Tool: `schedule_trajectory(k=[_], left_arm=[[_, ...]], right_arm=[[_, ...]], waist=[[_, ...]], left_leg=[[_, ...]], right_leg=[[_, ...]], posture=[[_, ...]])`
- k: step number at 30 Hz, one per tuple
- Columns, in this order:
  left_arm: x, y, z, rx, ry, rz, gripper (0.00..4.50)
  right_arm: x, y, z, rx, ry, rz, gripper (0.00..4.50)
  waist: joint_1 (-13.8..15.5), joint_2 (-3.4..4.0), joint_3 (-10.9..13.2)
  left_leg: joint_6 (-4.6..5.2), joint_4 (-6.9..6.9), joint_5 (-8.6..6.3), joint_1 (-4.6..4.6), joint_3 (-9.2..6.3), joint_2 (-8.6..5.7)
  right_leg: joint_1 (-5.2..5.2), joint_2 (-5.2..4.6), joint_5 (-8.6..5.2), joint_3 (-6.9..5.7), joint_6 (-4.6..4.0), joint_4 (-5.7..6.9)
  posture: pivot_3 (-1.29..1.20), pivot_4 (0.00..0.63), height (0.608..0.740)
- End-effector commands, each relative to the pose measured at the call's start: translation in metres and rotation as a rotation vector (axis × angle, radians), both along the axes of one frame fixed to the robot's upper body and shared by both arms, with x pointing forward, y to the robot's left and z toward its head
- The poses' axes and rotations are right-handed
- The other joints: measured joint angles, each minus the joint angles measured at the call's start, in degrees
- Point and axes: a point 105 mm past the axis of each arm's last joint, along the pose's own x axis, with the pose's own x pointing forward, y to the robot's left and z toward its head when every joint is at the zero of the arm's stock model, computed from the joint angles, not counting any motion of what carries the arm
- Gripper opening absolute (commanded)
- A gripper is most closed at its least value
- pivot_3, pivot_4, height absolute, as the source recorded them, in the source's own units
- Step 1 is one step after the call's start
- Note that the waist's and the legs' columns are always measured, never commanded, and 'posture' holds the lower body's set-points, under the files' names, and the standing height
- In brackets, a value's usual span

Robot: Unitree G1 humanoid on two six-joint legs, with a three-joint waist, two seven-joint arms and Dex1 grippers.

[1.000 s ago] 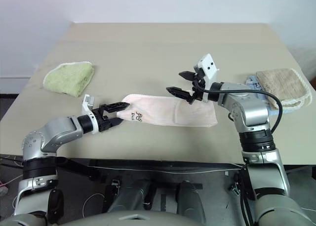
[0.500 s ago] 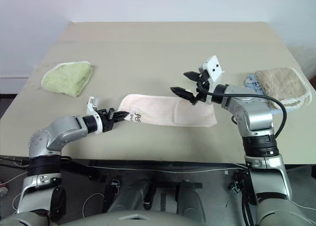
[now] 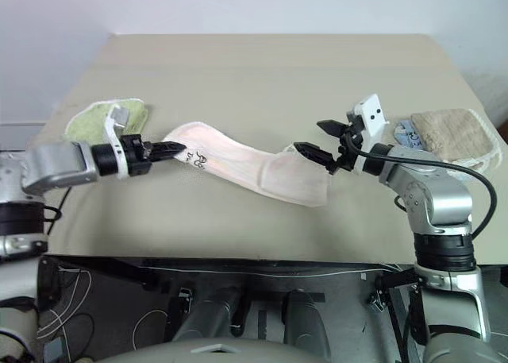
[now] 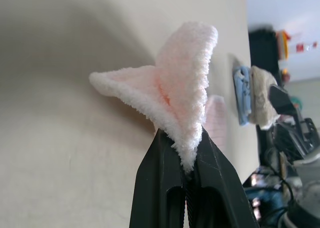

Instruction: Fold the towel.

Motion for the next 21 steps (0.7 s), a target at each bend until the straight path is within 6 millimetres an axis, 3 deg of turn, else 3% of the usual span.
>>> schedule_trajectory(k=[1, 7, 9, 13, 21], left_arm=[[0.016, -0.017, 0.021, 0.014, -0.07, -0.072, 0.03], [0.023, -0.073, 0.043, -0.017, -0.141, -0.292, 0.03], [0.019, -0.092, 0.041, -0.011, -0.137, -0.378, 0.03], [0.014, -0.112, 0.037, 0.007, -0.123, -0.476, 0.03], [0.006, -0.171, 0.028, 0.005, -0.106, -0.65, 0.03]], right_arm=[[-0.001, -0.004, 0.022, 0.041, -0.088, -0.035, 4.5], [-0.003, -0.013, 0.025, 0.04, -0.102, -0.081, 4.5], [-0.004, -0.018, 0.028, 0.041, -0.107, -0.1, 4.5], [-0.004, -0.028, 0.033, 0.061, -0.112, -0.148, 4.5], [-0.004, -0.068, 0.044, 0.094, -0.155, -0.349, 4.5]], waist=[[0.1, -0.03, 0.02], [0.0, -0.04, 0.03], [-0.05, -0.05, 0.03], [-0.85, -0.08, 0.07], [-1.4, -0.1, 0.08]], left_leg=[[-0.02, -0.02, 0.02, -0.02, 0.0, 0.0], [-0.22, -0.17, 0.14, -0.09, 0.0, 0.0], [-0.26, -0.23, 0.16, -0.13, 0.0, 0.0], [-0.26, -0.29, 0.18, -0.15, 0.01, 0.02], [-0.03, -0.17, 0.04, -0.15, -0.01, 0.01]], right_leg=[[-0.01, 0.0, 0.0, 0.0, 0.0, 0.0], [0.02, -0.01, 0.01, -0.01, 0.02, -0.36], [-0.02, -0.01, 0.01, -0.01, 0.03, -0.4], [-0.1, 0.01, 0.01, 0.03, 0.03, -0.34], [-0.02, -0.01, 0.02, -0.01, 0.05, -0.29]], posture=[[0.0, 0.15, 0.74], [0.0, 0.15, 0.74], [0.0, 0.15, 0.74], [0.0, 0.15, 0.74], [0.0, 0.15, 0.74]])
